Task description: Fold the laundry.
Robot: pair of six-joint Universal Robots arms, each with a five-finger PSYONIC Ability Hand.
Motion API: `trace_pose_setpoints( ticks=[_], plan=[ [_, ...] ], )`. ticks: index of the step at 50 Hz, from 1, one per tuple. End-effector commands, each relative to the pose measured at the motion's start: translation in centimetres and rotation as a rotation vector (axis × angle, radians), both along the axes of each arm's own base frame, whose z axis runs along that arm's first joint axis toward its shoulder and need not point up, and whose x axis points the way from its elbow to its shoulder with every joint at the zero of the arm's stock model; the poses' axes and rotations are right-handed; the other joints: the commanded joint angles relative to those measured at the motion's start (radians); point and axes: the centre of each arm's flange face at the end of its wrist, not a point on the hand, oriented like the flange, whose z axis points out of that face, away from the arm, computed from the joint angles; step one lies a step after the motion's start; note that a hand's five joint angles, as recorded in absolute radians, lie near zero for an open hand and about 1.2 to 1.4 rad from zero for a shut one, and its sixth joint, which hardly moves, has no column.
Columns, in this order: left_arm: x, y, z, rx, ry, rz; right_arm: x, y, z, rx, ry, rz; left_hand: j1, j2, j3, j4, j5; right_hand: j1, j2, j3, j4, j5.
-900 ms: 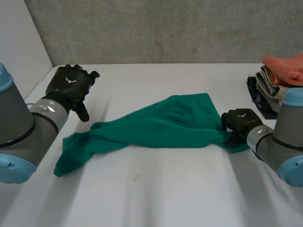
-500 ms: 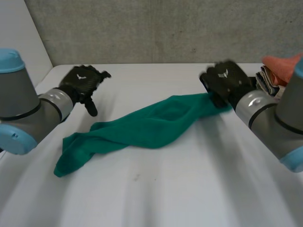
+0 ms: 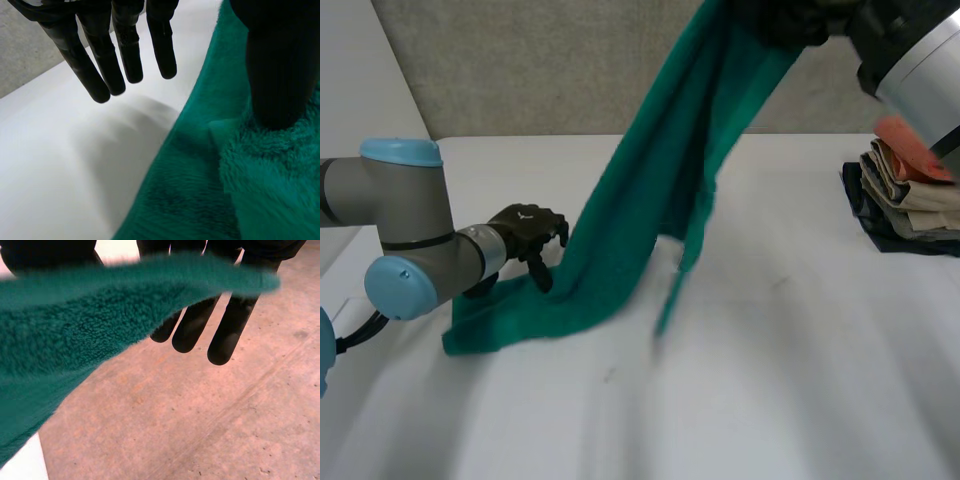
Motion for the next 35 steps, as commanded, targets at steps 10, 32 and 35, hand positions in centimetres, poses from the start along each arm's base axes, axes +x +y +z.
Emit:
trace_pose_setpoints(
  ticks=[10, 32, 35],
  plan=[
    [-4.7, 4.6, -1.3, 0.142, 0.011, -0.193, -1.4, -2.7, 1.2, 0.023, -0.044, -0.023, -0.31, -0.294, -0.298, -0.302, -0.291, 0.265, 0.216, 0.21, 0.198, 0.237],
    [-9.8, 6.9, 3.8, 0.127, 0.238, -0.201, -0.2, -7.2, 0.2, 0.042, -0.045, -0.101, 0.85, 0.865, 0.861, 0.857, 0.868, 0.265, 0.216, 0.21, 0.198, 0.237],
    [-7.2, 3.3, 9.5, -0.052, 0.308, -0.052, -0.8, -9.5, -0.4, 0.031, -0.051, -0.203, 0.85, 0.865, 0.861, 0.857, 0.868, 0.265, 0.216, 0.21, 0.198, 0.237]
  ],
)
